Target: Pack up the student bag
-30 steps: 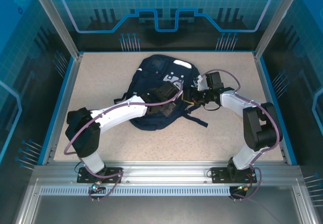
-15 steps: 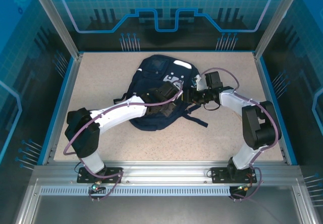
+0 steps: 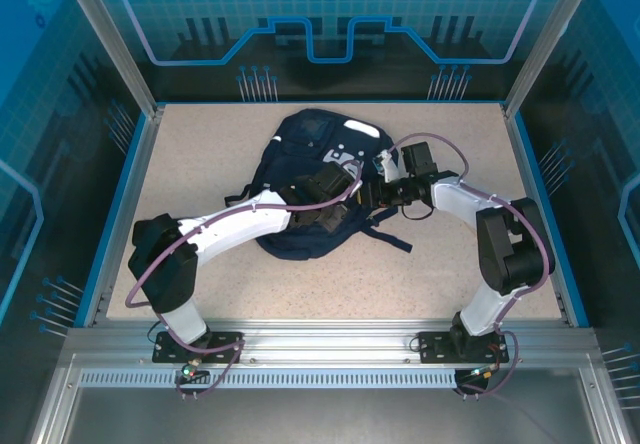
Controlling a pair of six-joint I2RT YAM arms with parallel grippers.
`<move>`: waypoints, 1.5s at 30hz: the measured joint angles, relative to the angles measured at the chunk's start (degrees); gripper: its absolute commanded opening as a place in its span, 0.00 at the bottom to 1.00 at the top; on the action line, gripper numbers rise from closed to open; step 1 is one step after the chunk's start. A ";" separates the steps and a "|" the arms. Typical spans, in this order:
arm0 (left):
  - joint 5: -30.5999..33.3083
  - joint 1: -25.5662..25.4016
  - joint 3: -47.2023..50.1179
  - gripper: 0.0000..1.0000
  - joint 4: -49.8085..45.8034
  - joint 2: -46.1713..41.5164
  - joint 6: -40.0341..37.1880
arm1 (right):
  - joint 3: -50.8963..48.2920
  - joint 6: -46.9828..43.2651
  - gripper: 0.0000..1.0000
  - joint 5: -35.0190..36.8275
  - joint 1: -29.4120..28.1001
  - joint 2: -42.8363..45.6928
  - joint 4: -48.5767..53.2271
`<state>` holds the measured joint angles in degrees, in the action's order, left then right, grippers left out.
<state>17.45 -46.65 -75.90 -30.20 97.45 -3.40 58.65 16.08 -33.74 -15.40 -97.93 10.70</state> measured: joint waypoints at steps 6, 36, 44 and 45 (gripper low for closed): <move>0.04 0.00 0.00 0.00 -0.02 0.00 0.02 | 0.00 0.37 0.15 -1.42 -0.04 -0.09 0.35; -1.51 0.02 1.11 0.00 3.78 1.92 3.52 | -18.60 25.03 0.50 -2.89 -2.89 18.78 -12.96; -2.80 0.39 4.11 0.00 6.88 -0.13 4.02 | -15.26 33.27 0.52 0.59 0.35 18.84 -8.76; -2.84 0.42 4.13 0.00 6.99 -0.20 4.17 | -14.47 34.73 0.52 0.57 0.35 17.94 -8.83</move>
<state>14.61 -46.24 -71.77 -23.20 97.25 0.78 44.18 50.81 -33.17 -15.05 -79.99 1.87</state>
